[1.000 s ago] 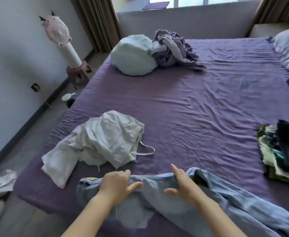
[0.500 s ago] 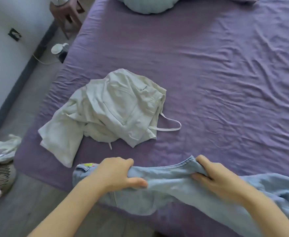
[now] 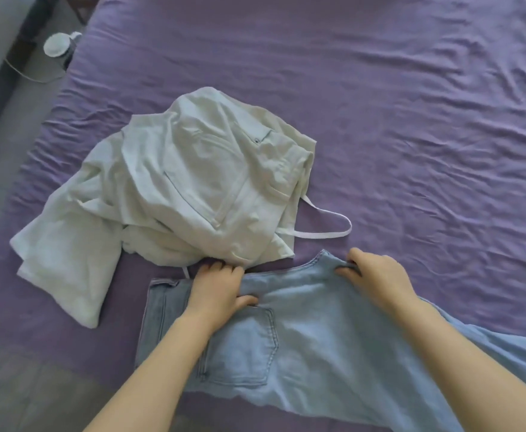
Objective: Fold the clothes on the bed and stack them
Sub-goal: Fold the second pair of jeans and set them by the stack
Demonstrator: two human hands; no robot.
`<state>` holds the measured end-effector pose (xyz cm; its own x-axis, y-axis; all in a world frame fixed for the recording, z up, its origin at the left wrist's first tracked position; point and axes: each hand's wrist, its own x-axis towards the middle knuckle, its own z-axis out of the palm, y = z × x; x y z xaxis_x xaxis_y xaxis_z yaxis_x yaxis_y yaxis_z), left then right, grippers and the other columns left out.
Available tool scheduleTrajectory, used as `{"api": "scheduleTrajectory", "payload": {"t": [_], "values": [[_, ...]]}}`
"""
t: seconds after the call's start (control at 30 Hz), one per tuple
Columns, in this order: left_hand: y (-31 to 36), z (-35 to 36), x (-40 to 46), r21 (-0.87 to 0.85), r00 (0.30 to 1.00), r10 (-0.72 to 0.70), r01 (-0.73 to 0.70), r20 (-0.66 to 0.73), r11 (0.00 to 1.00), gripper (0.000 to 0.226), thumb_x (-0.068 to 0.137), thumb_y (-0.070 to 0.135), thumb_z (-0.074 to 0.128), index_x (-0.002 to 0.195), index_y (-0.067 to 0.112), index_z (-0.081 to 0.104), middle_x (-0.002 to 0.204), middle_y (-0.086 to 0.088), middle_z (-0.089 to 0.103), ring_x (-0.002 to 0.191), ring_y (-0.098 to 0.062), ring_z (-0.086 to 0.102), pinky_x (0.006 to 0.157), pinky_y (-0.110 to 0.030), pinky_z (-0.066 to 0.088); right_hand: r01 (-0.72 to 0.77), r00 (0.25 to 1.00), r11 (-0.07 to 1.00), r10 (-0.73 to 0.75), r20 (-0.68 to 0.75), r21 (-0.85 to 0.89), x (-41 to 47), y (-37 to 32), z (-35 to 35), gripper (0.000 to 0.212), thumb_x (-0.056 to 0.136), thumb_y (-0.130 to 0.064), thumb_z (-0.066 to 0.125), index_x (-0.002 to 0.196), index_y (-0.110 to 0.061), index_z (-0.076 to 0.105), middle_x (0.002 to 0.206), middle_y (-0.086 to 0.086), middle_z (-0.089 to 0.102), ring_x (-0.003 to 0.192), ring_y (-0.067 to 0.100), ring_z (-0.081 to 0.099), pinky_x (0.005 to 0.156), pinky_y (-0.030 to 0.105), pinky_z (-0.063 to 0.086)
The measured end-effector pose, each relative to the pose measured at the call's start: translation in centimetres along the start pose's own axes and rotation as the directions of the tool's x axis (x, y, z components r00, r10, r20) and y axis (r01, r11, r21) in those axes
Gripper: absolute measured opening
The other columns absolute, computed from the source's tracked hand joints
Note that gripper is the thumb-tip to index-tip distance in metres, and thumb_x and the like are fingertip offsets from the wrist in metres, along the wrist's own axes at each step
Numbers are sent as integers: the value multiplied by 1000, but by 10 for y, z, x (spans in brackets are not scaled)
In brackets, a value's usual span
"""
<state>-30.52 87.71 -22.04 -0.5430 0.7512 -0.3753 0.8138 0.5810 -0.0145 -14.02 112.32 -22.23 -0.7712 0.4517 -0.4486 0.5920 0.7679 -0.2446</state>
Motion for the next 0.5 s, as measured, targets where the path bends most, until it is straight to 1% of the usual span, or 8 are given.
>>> {"api": "scheduleTrajectory", "payload": {"t": [0.07,0.13,0.23,0.3,0.33,0.4,0.43,0.5], "values": [[16,0,-10,27,984,-63,69,-165,997,56,48,51,88,83,13,65,78,-7,64,74,-29,60,66,-38,48,59,993,998,-56,-100,34,3,-1,-1,32,95,-46,48,82,-17,43,85,-1,63,77,30,53,62,32,24],[46,0,-20,-27,955,-109,106,-277,994,58,51,32,89,101,12,68,98,-11,65,92,-31,58,77,-43,46,97,982,992,-83,-171,79,5,-3,1,31,95,-41,51,82,-13,50,83,3,62,75,33,52,66,33,30],[107,0,-23,-134,935,89,-142,-343,981,63,56,21,81,118,16,66,123,-13,62,114,-30,53,94,-43,44,84,991,994,-77,-108,64,3,0,5,27,97,-38,48,96,-12,55,94,1,62,88,27,57,77,32,32],[148,-5,-16,-175,953,220,-258,-208,950,69,59,33,81,124,21,64,132,-10,58,118,-27,57,95,-42,50,94,993,991,-87,-74,95,-4,9,8,26,96,-36,49,106,-13,57,102,1,61,99,23,56,81,32,32],[165,-10,-12,-164,962,250,-266,-113,950,72,65,40,78,132,24,57,141,-10,50,126,-28,51,100,-45,46,92,993,988,-82,-85,122,-10,16,6,26,95,-33,52,111,-13,58,107,2,61,103,23,56,83,32,33],[191,-6,-3,-164,949,297,-279,104,946,75,86,47,57,150,27,24,160,-10,10,146,-32,15,114,-55,18,76,987,983,-51,-149,165,-30,38,0,27,90,-24,62,113,-9,61,110,7,63,102,30,58,84,37,38],[200,-1,0,-195,928,304,-265,215,944,74,93,49,46,153,29,8,160,-7,-9,147,-32,-2,114,-58,4,72,982,983,-41,-182,167,-43,51,-3,29,85,-20,69,110,-6,64,108,10,65,98,33,60,82,39,42],[213,8,3,-216,918,273,-216,286,952,75,94,58,35,151,33,-6,157,-6,-24,145,-32,-18,112,-61,-5,84,971,987,-50,-233,139,-75,82,-5,38,71,-16,82,104,-4,67,105,13,67,93,36,64,76,43,50]]}}
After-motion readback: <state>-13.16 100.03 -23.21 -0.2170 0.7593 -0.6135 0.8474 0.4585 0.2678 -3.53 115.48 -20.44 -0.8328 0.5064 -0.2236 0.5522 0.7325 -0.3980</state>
